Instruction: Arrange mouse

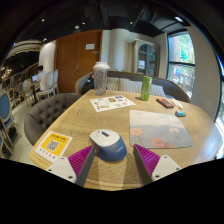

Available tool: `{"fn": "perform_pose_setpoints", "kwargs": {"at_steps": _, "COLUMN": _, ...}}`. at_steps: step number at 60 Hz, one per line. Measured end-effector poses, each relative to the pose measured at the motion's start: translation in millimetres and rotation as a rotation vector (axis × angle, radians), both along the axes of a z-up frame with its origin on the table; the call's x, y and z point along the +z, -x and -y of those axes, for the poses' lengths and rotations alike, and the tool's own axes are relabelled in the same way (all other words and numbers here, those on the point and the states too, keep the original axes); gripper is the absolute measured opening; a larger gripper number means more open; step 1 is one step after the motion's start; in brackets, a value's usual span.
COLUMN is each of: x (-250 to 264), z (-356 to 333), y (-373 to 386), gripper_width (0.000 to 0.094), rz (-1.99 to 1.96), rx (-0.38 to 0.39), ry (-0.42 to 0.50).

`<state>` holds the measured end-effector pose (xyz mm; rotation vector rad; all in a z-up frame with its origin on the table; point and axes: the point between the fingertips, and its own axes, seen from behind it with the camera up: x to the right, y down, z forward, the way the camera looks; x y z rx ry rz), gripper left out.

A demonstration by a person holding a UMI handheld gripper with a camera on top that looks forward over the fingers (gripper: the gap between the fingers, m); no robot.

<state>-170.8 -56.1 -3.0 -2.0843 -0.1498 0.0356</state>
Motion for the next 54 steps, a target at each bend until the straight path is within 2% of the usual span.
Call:
{"fn": "perform_pose_setpoints", "kwargs": {"at_steps": 8, "x": -7, "z": -28, "y": 18, "gripper_width": 0.0731, "rz": -0.065, "rx": 0.055, "ry": 0.039}}
{"fn": "perform_pose_setpoints", "kwargs": {"at_steps": 16, "x": -9, "z": -53, "y": 16, "gripper_width": 0.0667, "rz": -0.058, "rx": 0.042, "ry": 0.064}}
{"fn": "perform_pose_setpoints", "kwargs": {"at_steps": 20, "x": -10, "z": -58, "y": 16, "gripper_width": 0.0581, "rz": -0.053, "rx": 0.035, "ry": 0.072}}
{"fn": "perform_pose_setpoints", "kwargs": {"at_steps": 29, "x": -12, "z": -58, "y": 14, "gripper_width": 0.0533, "rz": -0.034, "rx": 0.015, "ry": 0.066}}
{"fn": "perform_pose_setpoints", "kwargs": {"at_steps": 38, "x": -7, "z": -56, "y": 20, "gripper_width": 0.0426, "rz": -0.062, "rx": 0.024, "ry": 0.081}}
{"fn": "perform_pose_setpoints", "kwargs": {"at_steps": 40, "x": 8, "z": -56, "y": 22, "gripper_width": 0.0419, "rz": -0.069, "rx": 0.048, "ry": 0.053}}
{"fn": "perform_pose_setpoints", "kwargs": {"at_steps": 43, "x": 41, "z": -64, "y": 18, "gripper_width": 0.0416, "rz": -0.058, "rx": 0.063, "ry": -0.044}}
{"fn": "perform_pose_setpoints", "kwargs": {"at_steps": 49, "x": 120, "z": -76, "y": -16, "gripper_width": 0.0392, "rz": -0.037, "rx": 0.006, "ry": -0.201}}
{"fn": "perform_pose_setpoints", "kwargs": {"at_steps": 54, "x": 178, "z": -82, "y": -63, "gripper_width": 0.0391, "rz": -0.030, "rx": -0.050, "ry": -0.290}}
